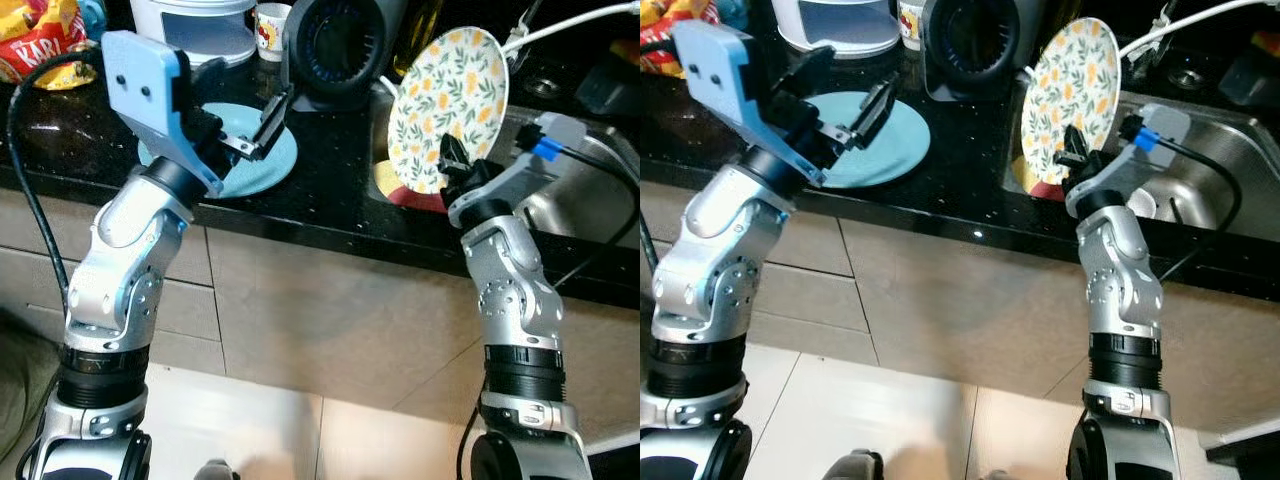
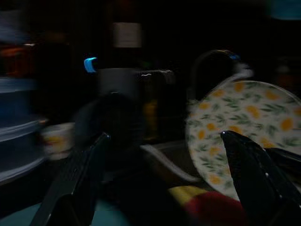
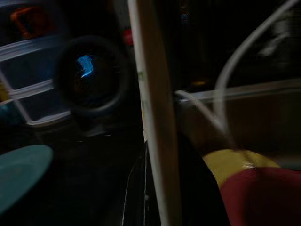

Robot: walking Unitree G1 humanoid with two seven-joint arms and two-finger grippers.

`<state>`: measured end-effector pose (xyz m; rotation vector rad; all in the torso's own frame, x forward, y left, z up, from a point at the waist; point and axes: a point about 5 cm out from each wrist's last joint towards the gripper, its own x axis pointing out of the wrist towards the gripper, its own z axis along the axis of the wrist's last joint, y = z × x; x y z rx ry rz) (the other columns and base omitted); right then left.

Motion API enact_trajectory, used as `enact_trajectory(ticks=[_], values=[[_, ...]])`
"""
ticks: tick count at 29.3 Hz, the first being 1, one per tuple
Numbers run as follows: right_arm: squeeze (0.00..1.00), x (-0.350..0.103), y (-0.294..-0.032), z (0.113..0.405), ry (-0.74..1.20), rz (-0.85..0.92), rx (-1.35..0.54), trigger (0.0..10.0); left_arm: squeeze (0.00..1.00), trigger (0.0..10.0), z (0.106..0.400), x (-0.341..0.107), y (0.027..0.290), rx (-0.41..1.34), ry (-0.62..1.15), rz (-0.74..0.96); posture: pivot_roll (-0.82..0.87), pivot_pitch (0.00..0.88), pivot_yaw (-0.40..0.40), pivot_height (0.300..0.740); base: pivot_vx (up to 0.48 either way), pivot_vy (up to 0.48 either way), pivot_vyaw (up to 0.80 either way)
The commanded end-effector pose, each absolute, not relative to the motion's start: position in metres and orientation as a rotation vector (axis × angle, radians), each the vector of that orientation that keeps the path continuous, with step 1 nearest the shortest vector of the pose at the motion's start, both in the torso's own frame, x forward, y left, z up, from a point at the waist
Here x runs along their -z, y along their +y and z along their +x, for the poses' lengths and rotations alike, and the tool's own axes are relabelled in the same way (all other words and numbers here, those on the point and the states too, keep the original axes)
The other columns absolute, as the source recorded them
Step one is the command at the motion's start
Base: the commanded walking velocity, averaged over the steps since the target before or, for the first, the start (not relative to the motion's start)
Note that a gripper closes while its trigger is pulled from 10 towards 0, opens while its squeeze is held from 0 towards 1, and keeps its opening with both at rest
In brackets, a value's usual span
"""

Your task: Kitchen organization

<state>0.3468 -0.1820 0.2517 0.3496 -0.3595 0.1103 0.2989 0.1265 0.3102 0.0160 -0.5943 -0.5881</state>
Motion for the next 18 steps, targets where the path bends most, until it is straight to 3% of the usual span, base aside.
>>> enact_trajectory(ticks=[1,9,18], values=[[0.0,-0.256,-0.189,0.345,-0.397,0.35,-0.085,10.0,0.0,10.0,0.298,-0.311,0.126,0.6,-0.602,0.009,0.09,0.081,-0.087,0.74,0.0,0.0,0.0],[0.0,-0.258,-0.189,0.347,-0.407,0.346,-0.071,10.0,0.0,10.0,0.298,-0.312,0.132,0.593,-0.607,0.028,0.1,0.076,-0.091,0.74,0.0,0.0,0.0],[0.0,-0.257,-0.206,0.351,-0.432,0.33,0.051,10.0,0.0,10.0,0.296,-0.318,0.144,0.577,-0.625,0.088,0.13,0.042,-0.087,0.74,0.304,0.0,0.0]])
